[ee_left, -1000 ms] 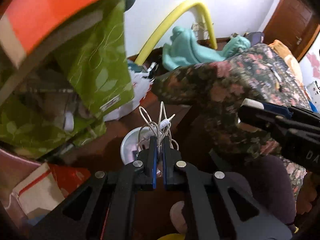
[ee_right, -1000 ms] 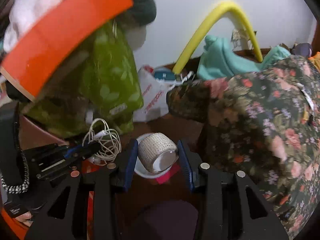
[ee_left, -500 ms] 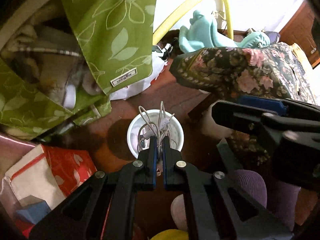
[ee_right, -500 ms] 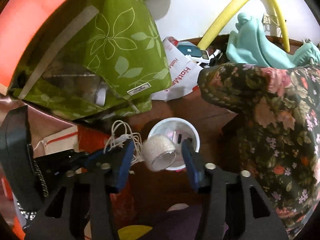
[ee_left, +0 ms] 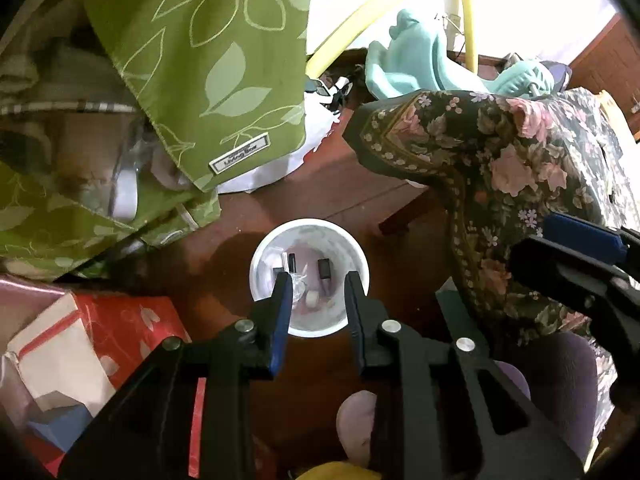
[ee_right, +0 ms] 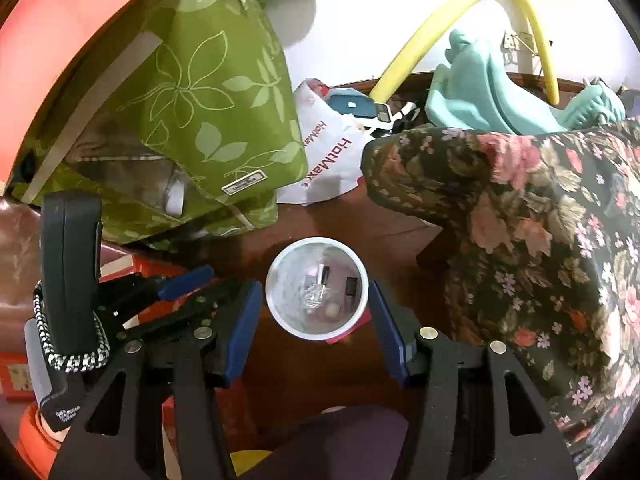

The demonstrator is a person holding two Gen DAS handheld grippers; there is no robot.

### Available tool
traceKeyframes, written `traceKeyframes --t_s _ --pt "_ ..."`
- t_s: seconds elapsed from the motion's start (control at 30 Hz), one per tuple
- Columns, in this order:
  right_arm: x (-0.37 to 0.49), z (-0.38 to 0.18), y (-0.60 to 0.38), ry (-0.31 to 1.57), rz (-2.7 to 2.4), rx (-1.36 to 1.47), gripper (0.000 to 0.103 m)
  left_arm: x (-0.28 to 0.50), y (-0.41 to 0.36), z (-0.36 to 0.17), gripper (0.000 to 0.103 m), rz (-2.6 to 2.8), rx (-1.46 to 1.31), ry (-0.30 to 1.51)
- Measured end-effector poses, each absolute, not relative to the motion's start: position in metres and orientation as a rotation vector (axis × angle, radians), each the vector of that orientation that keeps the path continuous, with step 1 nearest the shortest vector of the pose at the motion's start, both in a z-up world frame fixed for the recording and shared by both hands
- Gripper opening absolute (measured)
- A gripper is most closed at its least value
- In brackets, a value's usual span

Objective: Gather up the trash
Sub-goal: 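Move both empty tools back over the quilt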

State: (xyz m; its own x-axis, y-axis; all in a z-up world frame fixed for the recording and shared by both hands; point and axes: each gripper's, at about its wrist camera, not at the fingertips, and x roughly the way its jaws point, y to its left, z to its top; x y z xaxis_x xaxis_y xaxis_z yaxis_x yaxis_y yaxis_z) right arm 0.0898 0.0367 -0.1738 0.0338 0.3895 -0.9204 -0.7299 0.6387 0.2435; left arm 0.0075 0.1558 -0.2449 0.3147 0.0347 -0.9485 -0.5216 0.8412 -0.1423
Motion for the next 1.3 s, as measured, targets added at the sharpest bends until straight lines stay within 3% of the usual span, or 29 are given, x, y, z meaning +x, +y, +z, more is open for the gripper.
traceKeyframes --t_s 0.7,1.3 --pt "0.100 -0.098 -0.062 1.029 0.798 -0.228 0.051 0.030 0.079 -0.132 0.024 0.309 -0.339 0.974" --pt "0.177 -0.051 -0.223 0.821 0.451 -0.078 0.051 0.140 -0.051 -0.063 0.024 0.070 -0.208 0.838"
